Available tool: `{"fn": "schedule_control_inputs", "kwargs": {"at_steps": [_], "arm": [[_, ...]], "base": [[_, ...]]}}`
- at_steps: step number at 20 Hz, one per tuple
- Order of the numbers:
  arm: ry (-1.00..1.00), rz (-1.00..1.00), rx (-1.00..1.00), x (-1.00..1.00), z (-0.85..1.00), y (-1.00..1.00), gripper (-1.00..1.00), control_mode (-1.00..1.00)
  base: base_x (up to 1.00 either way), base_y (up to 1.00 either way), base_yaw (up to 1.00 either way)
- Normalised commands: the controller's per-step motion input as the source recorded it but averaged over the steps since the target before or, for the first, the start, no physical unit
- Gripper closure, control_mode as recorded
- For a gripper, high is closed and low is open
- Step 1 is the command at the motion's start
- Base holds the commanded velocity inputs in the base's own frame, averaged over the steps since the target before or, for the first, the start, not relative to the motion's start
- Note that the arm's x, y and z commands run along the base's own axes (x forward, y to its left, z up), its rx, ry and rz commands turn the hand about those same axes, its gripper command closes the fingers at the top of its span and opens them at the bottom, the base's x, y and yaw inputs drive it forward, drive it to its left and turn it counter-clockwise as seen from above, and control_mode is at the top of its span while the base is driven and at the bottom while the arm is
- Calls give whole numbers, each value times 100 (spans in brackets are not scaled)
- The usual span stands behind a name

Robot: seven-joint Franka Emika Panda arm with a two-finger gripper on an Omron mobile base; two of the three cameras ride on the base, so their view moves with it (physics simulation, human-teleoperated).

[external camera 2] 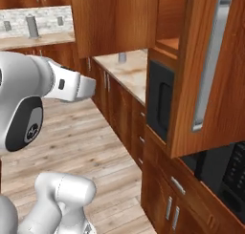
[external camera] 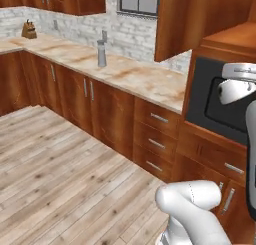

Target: There is a tray on the dining counter. Grab the cup, mug, and pitcher and place them on the tray. The pitcher may be placed next to the tray if it cannot fit the tray.

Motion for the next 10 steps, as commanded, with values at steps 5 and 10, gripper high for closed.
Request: {"fn": "schedule_control_inputs", "kwargs": {"at_steps": [5, 10], "arm": [[0, 0, 0, 0, 0, 0, 100, 100], [0, 0, 0, 0, 0, 0, 100, 100]], "base": [[-100, -24, 36], [-100, -30, 22]]}}
